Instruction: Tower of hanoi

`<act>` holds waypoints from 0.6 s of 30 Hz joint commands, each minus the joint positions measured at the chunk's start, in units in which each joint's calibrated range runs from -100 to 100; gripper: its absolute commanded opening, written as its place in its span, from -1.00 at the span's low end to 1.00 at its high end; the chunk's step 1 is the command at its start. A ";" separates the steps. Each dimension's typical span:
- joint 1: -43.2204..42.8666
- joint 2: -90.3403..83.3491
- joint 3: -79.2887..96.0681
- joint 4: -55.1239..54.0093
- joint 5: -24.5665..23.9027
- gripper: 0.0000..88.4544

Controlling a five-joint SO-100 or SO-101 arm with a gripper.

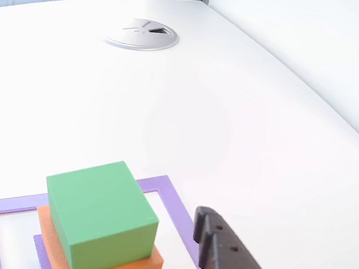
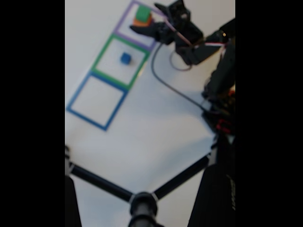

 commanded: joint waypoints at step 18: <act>-2.86 3.07 -3.86 -2.64 0.00 -0.24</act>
